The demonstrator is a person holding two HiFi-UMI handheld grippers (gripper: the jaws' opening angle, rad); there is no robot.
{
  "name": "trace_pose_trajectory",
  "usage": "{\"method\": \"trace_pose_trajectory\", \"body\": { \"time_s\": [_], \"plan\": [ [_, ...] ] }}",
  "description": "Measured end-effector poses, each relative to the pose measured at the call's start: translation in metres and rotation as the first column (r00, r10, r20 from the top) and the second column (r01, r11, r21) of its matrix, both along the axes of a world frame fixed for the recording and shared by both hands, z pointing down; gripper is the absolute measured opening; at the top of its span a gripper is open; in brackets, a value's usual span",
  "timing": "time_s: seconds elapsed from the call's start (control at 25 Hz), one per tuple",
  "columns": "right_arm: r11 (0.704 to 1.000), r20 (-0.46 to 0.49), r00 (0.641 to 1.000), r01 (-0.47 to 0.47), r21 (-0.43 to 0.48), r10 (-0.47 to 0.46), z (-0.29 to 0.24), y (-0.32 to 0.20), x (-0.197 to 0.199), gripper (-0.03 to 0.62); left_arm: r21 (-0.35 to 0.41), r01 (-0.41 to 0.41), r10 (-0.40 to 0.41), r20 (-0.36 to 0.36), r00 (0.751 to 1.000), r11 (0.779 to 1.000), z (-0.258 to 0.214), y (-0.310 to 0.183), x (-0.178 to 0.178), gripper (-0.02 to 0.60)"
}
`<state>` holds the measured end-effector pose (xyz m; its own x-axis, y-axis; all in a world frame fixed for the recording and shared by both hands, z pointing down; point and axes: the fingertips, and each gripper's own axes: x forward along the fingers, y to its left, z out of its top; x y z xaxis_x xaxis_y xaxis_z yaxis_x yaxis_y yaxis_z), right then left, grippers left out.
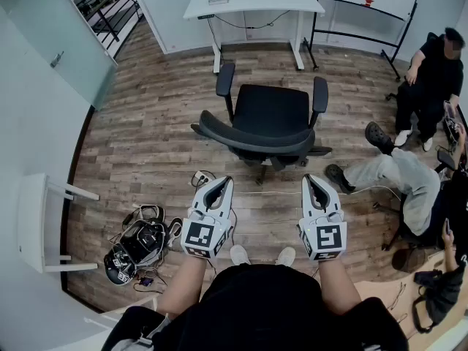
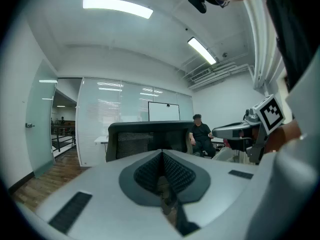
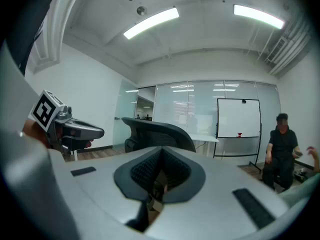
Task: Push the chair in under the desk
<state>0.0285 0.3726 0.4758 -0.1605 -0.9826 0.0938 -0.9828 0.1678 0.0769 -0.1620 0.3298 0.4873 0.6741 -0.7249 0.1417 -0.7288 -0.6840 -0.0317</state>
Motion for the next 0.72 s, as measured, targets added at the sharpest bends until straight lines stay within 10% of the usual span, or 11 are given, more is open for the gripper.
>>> {"method": "trace_pose_trajectory", "body": {
  "time_s": [0.52,0.72],
  "plan": [
    [0.999,-0.056,0.998,0.035,-0.01,-0.035,0.004,-0.004,-0.012,0.009,0.034,0.008,-0.01,0.051,0.999,0.999,0.001,-0.004,-0.011,0.014],
    [0.994,-0.128,0.987,0.092,-0.065,-0.1,0.02,-0.009,-0.023,0.134,0.072,-0.008,-0.006,0.194,0.981,0.997,0.011,-0.014,-0.016,0.108]
  ]
}}
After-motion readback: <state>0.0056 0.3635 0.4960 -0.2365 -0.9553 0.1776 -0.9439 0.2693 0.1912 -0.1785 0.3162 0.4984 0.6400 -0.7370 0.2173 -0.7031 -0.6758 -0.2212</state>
